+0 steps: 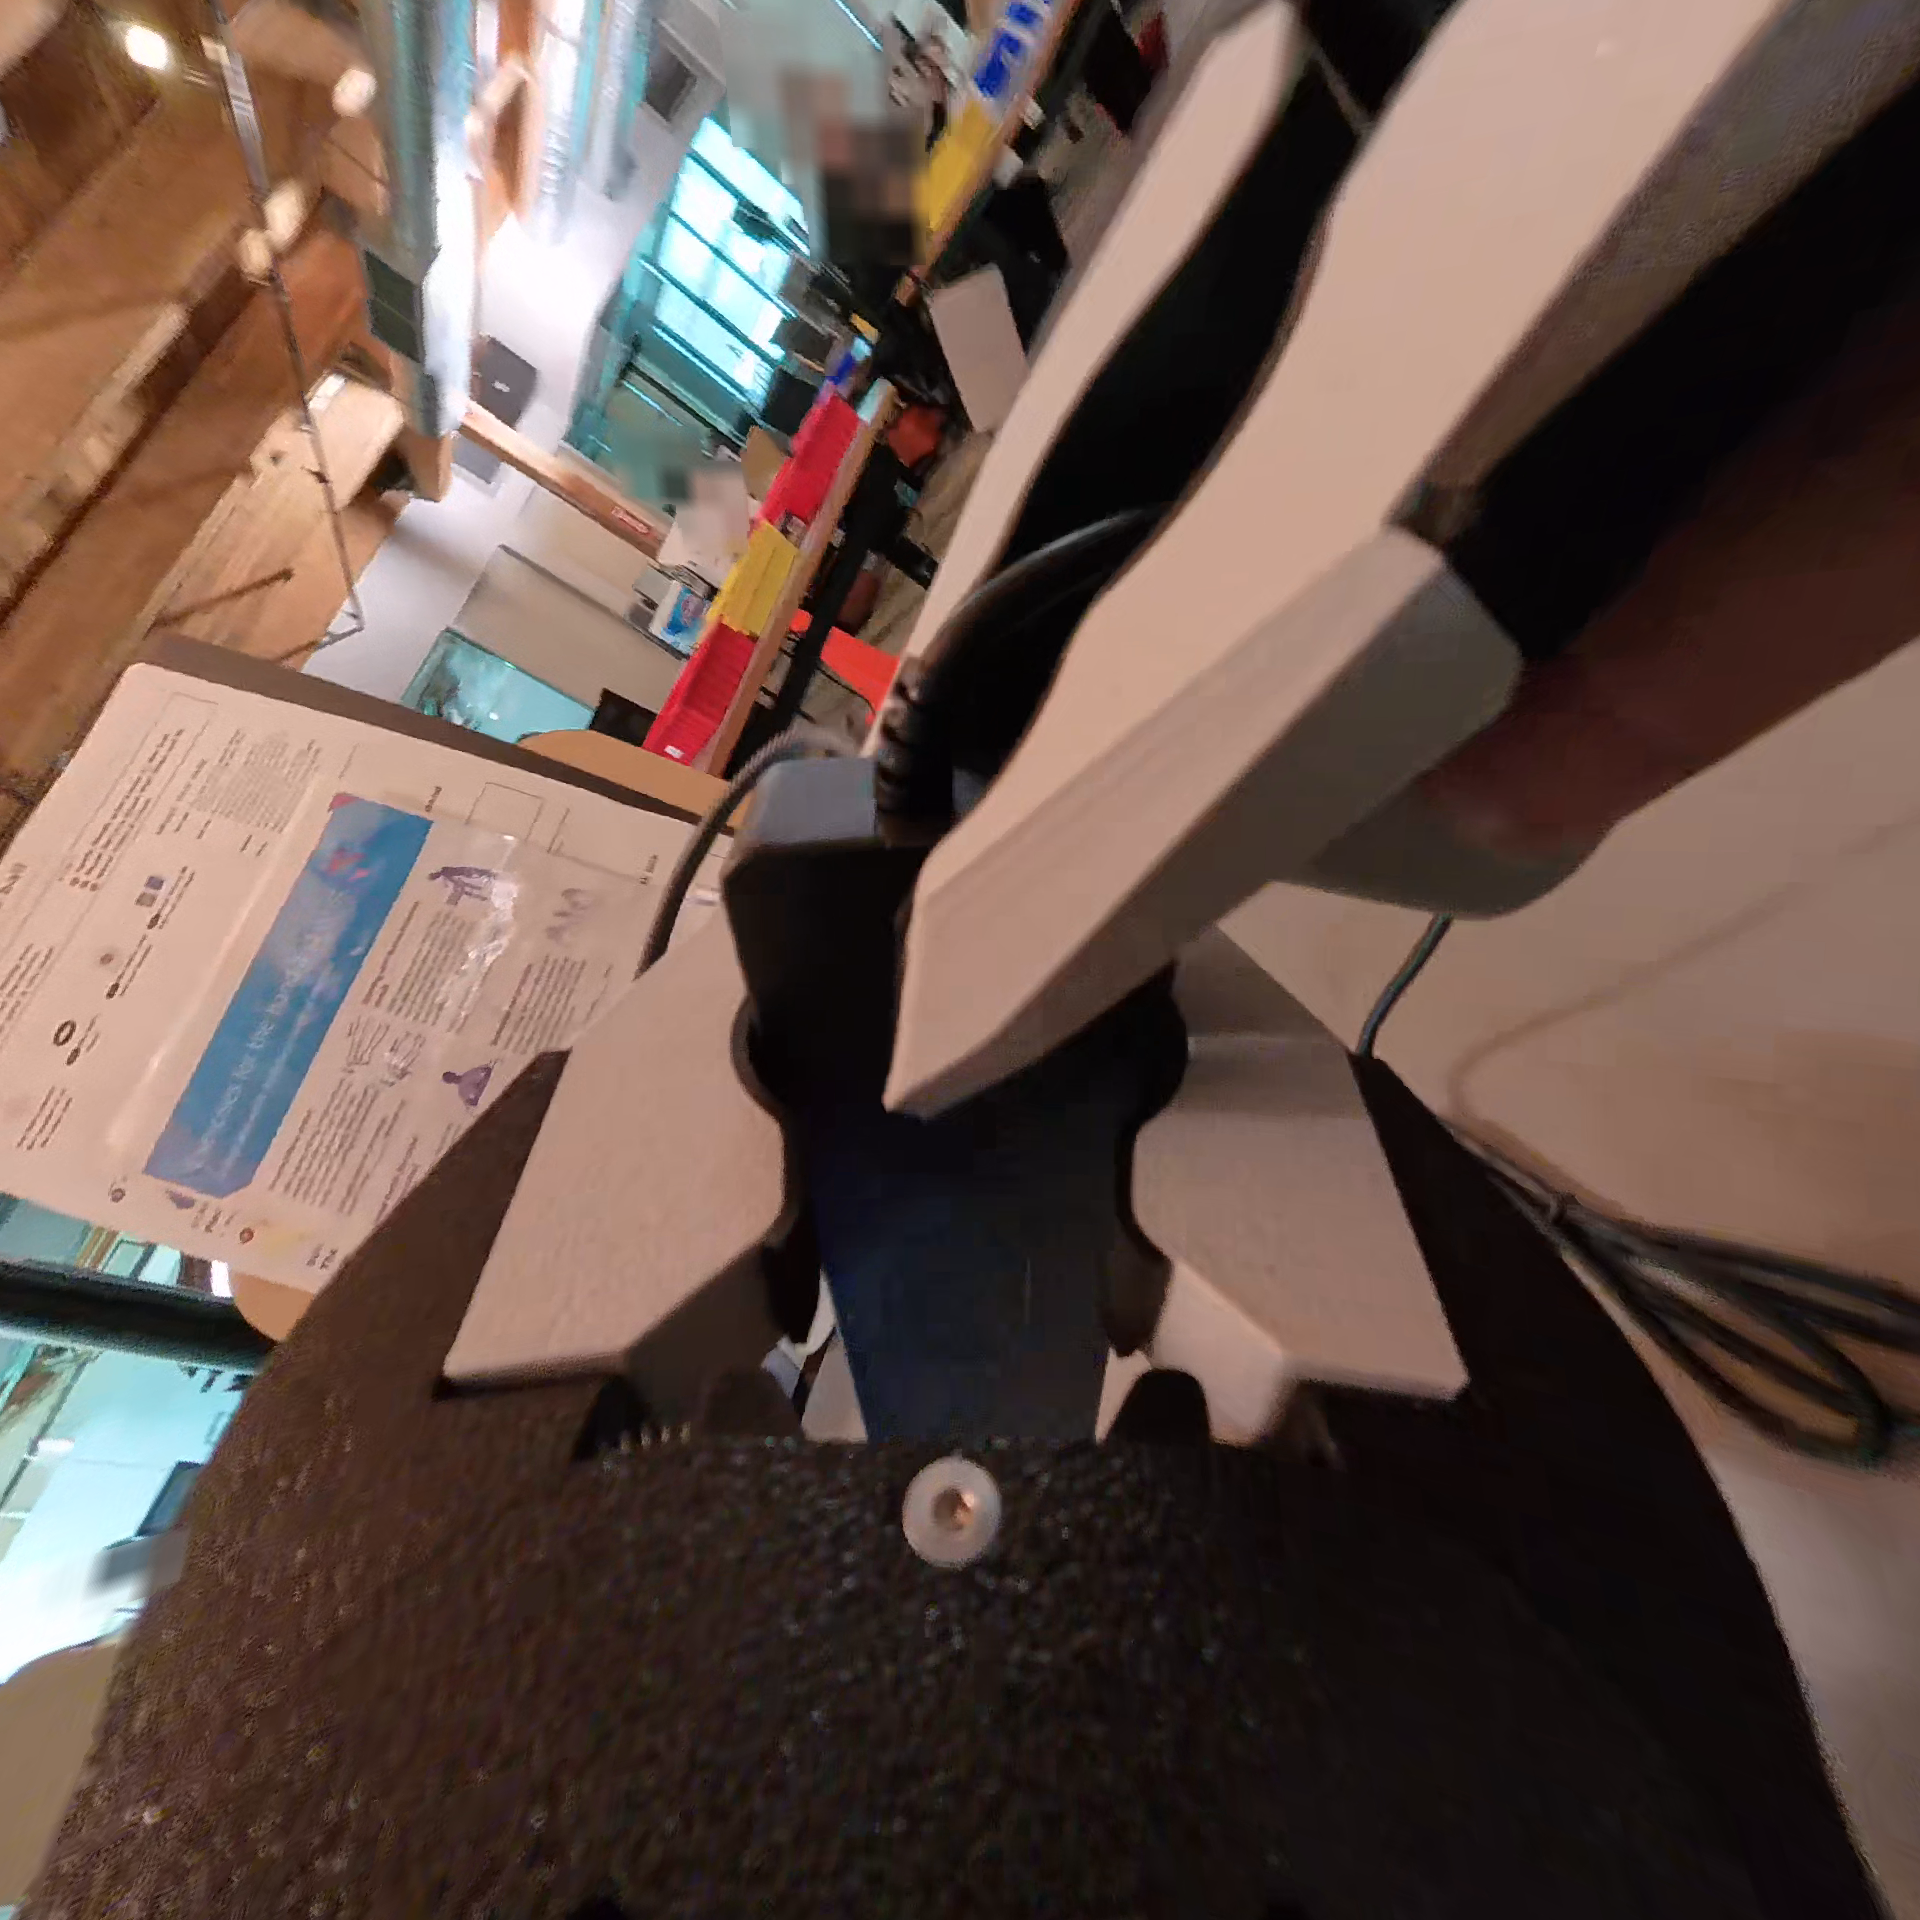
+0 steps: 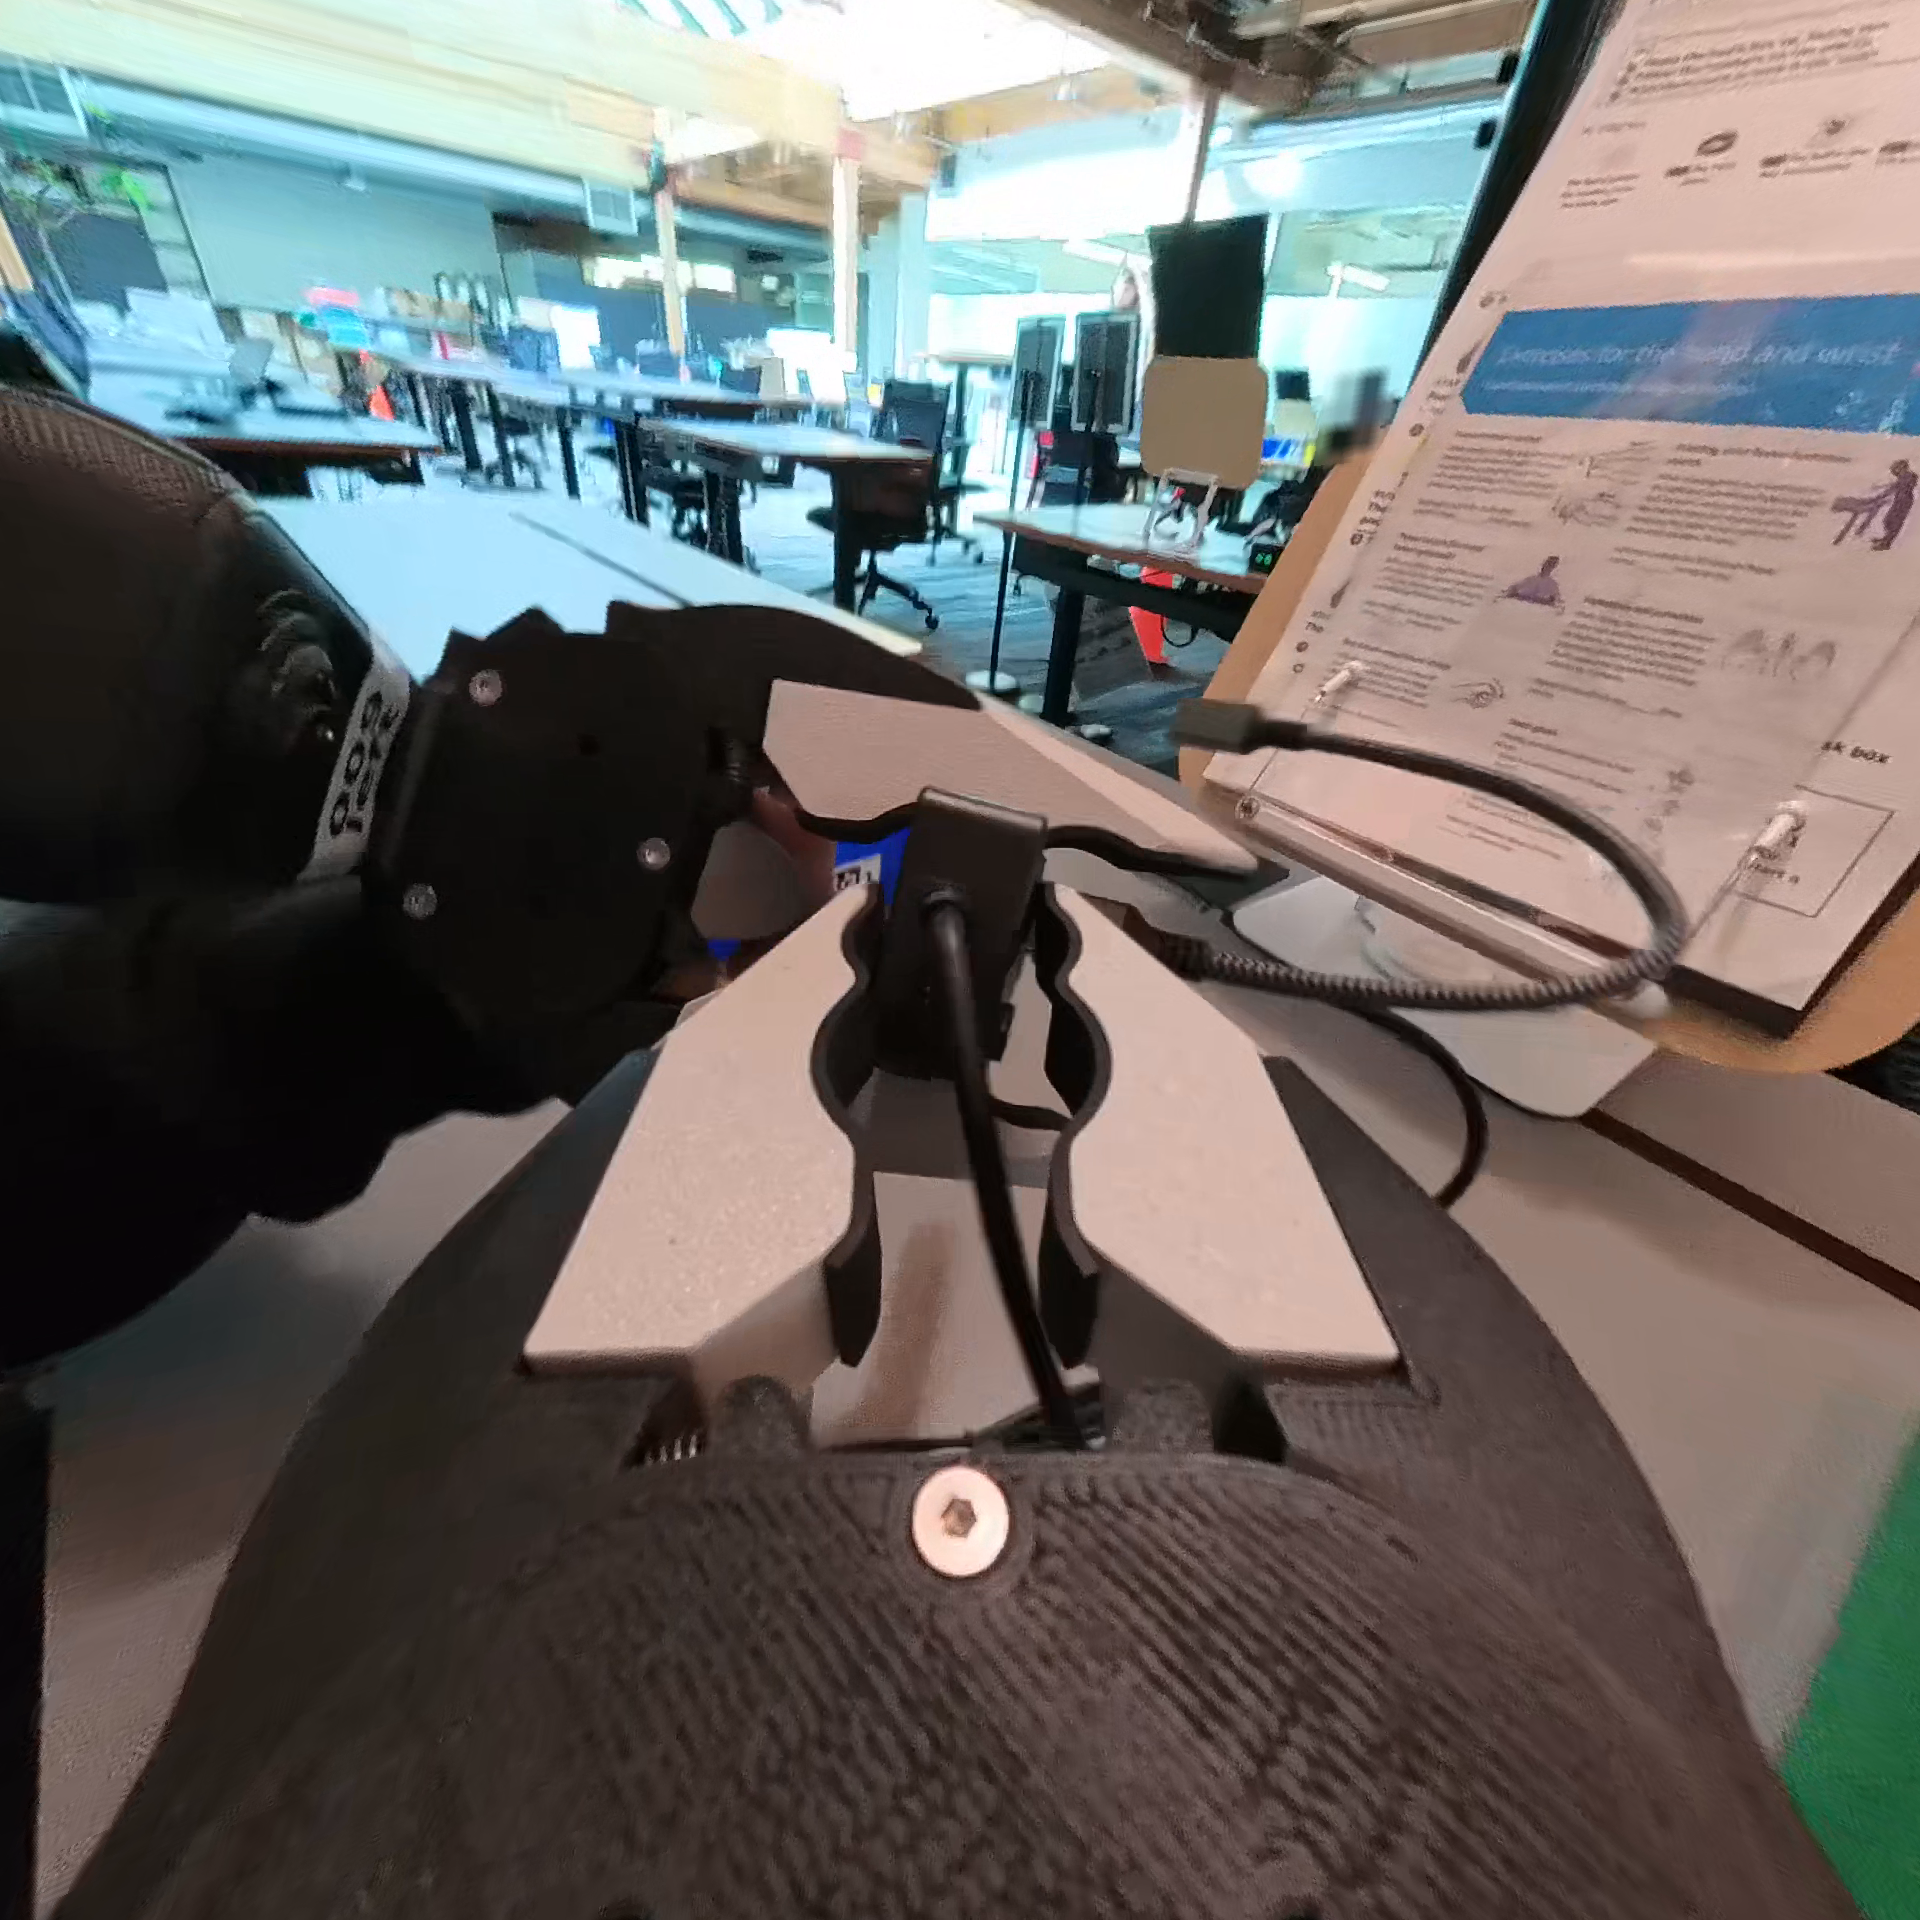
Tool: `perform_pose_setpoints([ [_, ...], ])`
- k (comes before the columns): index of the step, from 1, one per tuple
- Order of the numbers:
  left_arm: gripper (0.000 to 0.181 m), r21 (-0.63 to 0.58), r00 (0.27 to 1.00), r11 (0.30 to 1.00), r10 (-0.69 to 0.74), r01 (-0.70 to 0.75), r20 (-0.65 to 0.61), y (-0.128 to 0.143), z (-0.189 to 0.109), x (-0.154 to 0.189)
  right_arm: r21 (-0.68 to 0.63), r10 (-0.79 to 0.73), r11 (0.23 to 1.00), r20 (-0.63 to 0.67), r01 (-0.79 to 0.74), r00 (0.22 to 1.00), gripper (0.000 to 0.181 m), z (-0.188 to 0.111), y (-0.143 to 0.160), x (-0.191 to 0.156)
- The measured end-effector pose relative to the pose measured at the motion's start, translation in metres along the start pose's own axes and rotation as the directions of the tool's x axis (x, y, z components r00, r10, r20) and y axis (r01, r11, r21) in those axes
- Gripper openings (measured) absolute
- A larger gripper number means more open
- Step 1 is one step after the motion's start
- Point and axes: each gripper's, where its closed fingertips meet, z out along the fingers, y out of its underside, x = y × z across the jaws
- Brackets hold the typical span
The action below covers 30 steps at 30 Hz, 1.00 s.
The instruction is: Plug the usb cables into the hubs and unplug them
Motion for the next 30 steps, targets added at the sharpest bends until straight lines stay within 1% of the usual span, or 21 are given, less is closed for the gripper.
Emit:
perform_pose_setpoints([
  [2, 0.063, 0.054, 0.998, 0.997, -0.051, 0.05, 0.026, -0.006, -0.002, -0.004, 0.035, 0.039, 0.999, -0.009, -0.038, 0.999, 0.024, -0.002, -0.007, 0.001],
  [3, 0.063, 0.059, 0.997, 0.996, -0.069, 0.067, 0.032, -0.008, -0.003, -0.005, 0.04, 0.059, 0.998, -0.006, -0.058, 0.998, 0.023, -0.003, -0.009, 0.001],
  [5, 0.063, 0.03, 0.996, 0.998, -0.064, 0.062, 0.057, -0.007, -0.002, -0.006, 0.042, 0.07, 0.997, -0.019, -0.069, 0.997, 0.022, -0.004, -0.01, 0.002],
  [8, 0.064, -0.005, 0.995, 0.999, -0.048, 0.049, 0.085, -0.004, 0.001, -0.007, 0.035, 0.042, 0.999, -0.072, -0.04, 0.997, 0.021, -0.005, -0.01, 0.004],
  [13, 0.063, -0.043, 0.984, 0.99, -0.127, 0.133, 0.122, 0.007, 0.002, -0.009, 0.062, 0.026, 0.998, -0.093, -0.02, 0.995, 0.021, -0.008, -0.019, 0.002],
  [16, 0.062, -0.05, 0.981, 0.988, -0.136, 0.144, 0.137, 0.009, 0.001, -0.009, 0.064, 0.032, 0.998, -0.093, -0.026, 0.995, 0.021, -0.007, -0.017, 0.001],
  [20, 0.062, -0.065, 0.984, 0.988, -0.133, 0.141, 0.12, 0.013, 0.0, -0.009, 0.06, -0.005, 0.998, -0.087, 0.01, 0.996, 0.022, -0.004, -0.016, 0.0],
  [21, 0.062, -0.056, 0.984, 0.986, -0.148, 0.155, 0.104, 0.012, -0.001, -0.009, 0.06, -0.033, 0.997, -0.071, 0.038, 0.997, 0.025, -0.004, -0.016, -0.002],
  [23, 0.06, -0.013, 0.974, 0.975, -0.222, 0.223, 0.046, 0.01, -0.002, -0.008, 0.051, -0.089, 0.995, 0.012, 0.088, 0.996, 0.045, -0.004, -0.017, -0.013],
  [24, 0.062, 0.008, 0.958, 0.958, -0.288, 0.288, 0.006, 0.01, -0.002, -0.009, 0.06, -0.117, 0.992, 0.046, 0.114, 0.992, 0.049, -0.008, -0.022, -0.017],
  [25, 0.062, 0.04, 0.93, 0.929, -0.365, 0.367, -0.055, 0.009, -0.004, -0.009, 0.095, -0.149, 0.985, 0.062, 0.143, 0.987, 0.052, -0.016, -0.031, -0.018],
  [26, 0.062, 0.081, 0.891, 0.892, -0.433, 0.446, -0.132, 0.006, -0.007, -0.01, 0.137, -0.172, 0.977, 0.059, 0.163, 0.983, 0.06, -0.026, -0.042, -0.015],
  [28, 0.062, 0.142, 0.794, 0.806, -0.505, 0.574, -0.339, -0.003, -0.019, -0.008, 0.178, -0.159, 0.972, 0.036, 0.15, 0.987, 0.061, -0.048, -0.059, 0.0],
  [29, 0.062, 0.167, 0.756, 0.776, -0.503, 0.609, -0.418, -0.006, -0.026, -0.008, 0.194, -0.144, 0.972, 0.032, 0.135, 0.989, 0.06, -0.057, -0.066, 0.009],
  [30, 0.062, 0.174, 0.724, 0.76, -0.483, 0.626, -0.492, -0.008, -0.031, -0.006, 0.205, -0.146, 0.969, 0.021, 0.139, 0.989, 0.059, -0.063, -0.072, 0.019],
])
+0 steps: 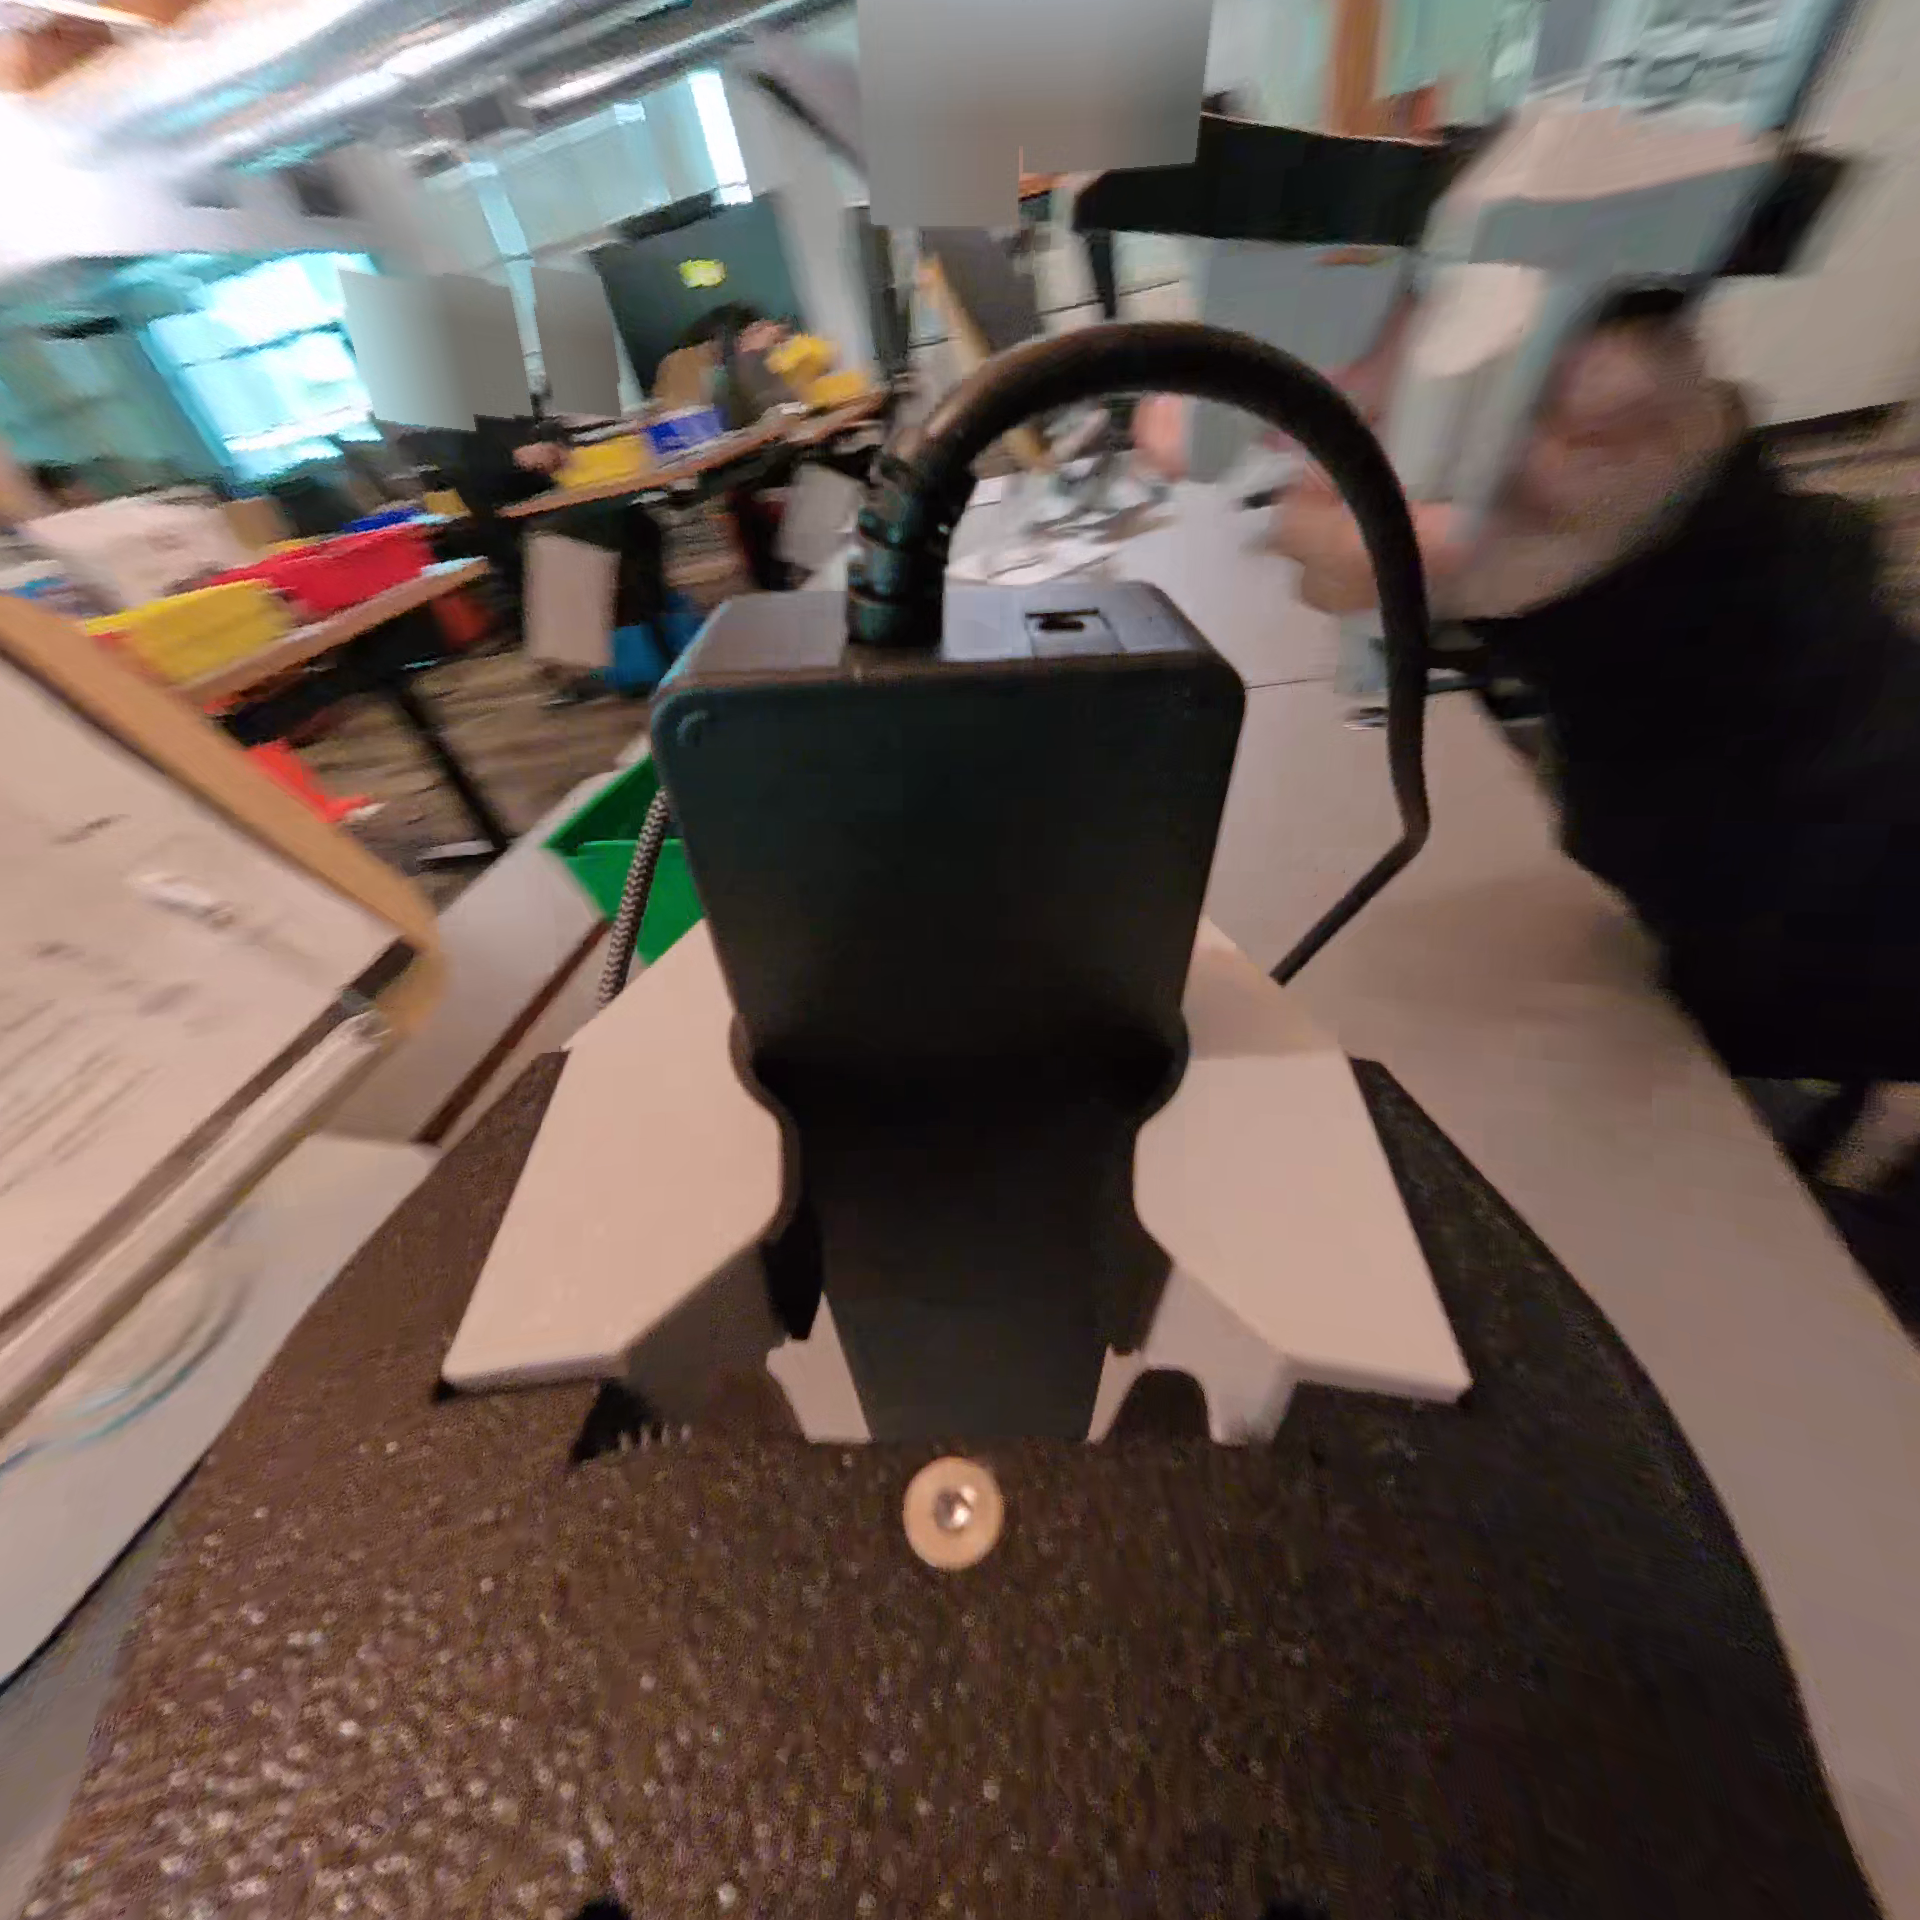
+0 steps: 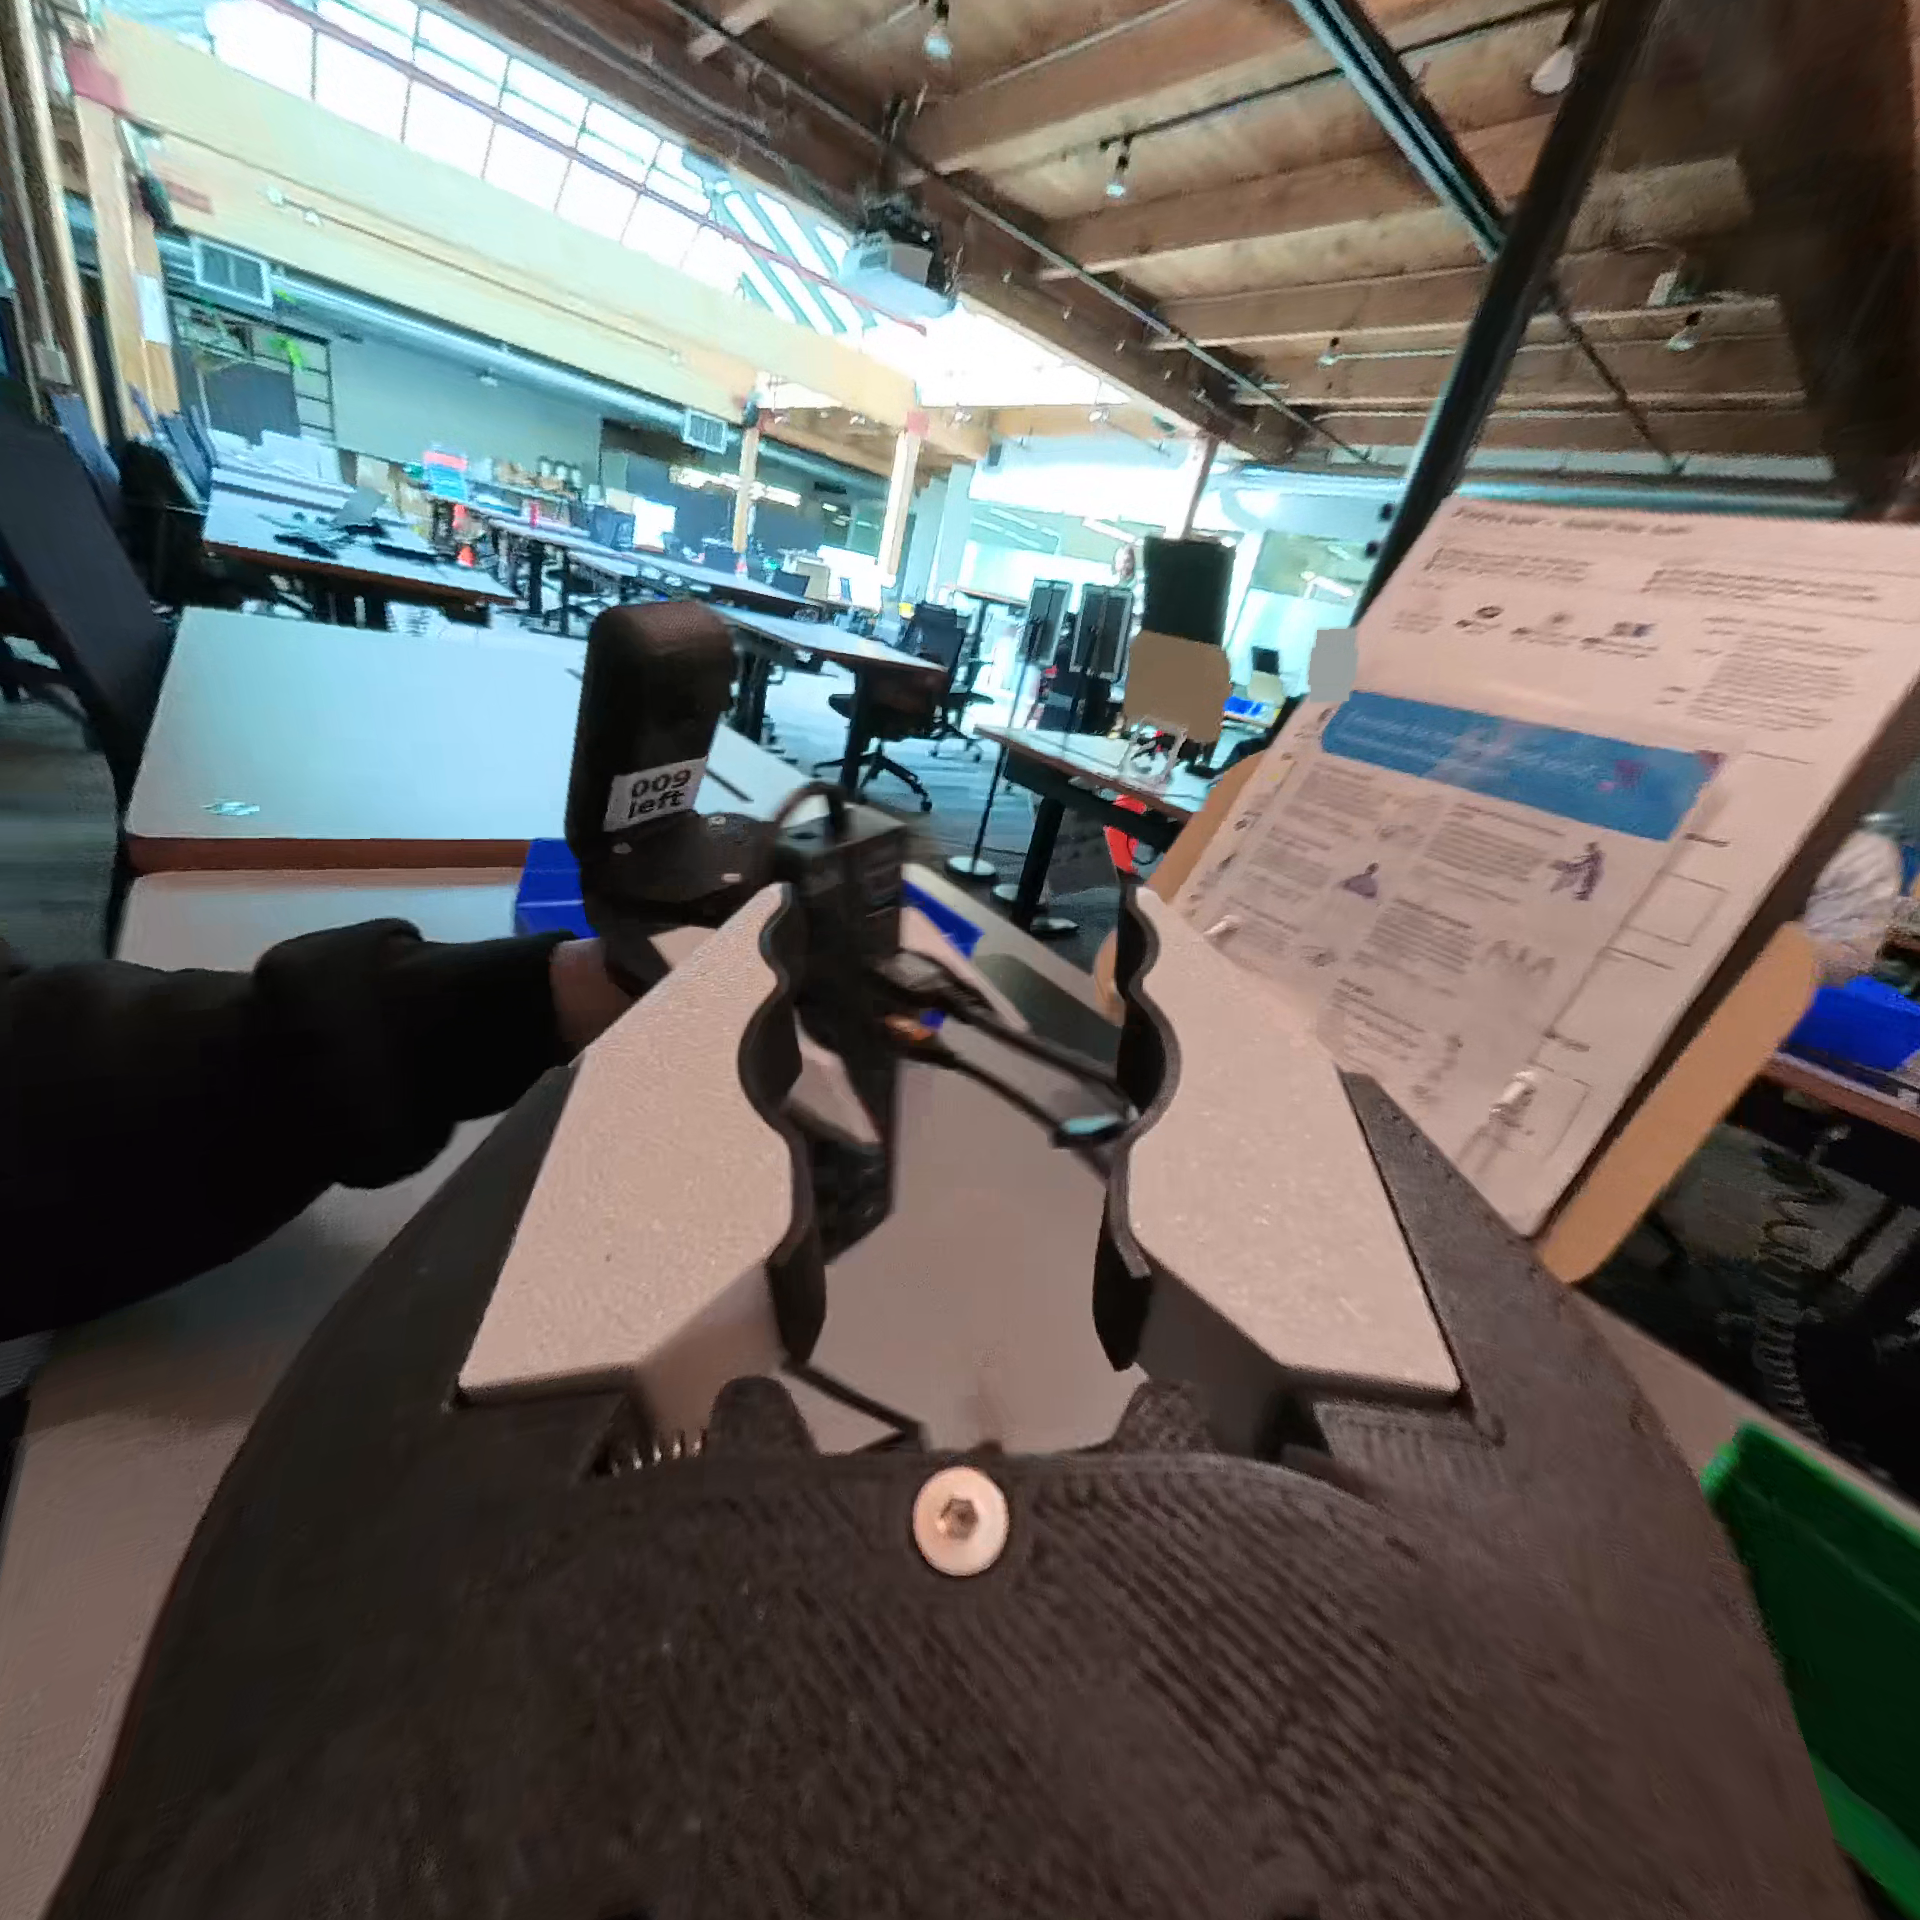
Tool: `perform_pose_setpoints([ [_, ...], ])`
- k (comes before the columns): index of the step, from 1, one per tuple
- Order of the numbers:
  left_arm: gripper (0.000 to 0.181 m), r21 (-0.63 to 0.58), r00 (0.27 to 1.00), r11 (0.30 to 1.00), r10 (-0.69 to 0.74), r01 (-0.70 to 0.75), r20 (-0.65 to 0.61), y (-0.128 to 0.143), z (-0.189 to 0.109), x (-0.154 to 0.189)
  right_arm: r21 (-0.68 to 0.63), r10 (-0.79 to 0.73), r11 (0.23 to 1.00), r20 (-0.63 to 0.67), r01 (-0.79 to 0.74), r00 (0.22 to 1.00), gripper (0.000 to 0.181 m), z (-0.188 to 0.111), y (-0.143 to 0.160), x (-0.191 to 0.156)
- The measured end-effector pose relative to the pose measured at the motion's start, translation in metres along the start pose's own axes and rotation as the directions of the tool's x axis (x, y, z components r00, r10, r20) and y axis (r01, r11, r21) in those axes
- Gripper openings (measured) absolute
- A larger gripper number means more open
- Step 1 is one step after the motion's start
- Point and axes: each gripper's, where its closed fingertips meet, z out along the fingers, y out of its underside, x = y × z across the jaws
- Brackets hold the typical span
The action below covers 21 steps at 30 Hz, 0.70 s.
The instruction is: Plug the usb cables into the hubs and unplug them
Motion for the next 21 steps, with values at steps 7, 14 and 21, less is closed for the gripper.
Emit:
perform_pose_setpoints([
  [7, 0.062, 0.098, 0.972, 0.995, 0.039, -0.016, -0.233, -0.003, 0.0, 0.001, -0.267, -0.056, 0.953, 0.303, 0.141, 0.951, 0.04, 0.056, 0.032, -0.009],
  [14, 0.062, 0.069, 0.97, 0.996, 0.063, -0.048, -0.234, 0.021, 0.0, -0.021, -0.414, -0.126, 0.862, 0.384, 0.292, 0.915, 0.022, 0.093, 0.096, -0.003],
  [21, 0.062, 0.087, 0.972, 0.996, 0.021, -0.001, -0.233, 0.041, -0.004, -0.039, -0.493, -0.167, 0.789, 0.401, 0.366, 0.901, 0.025, 0.098, 0.132, 0.017],
])
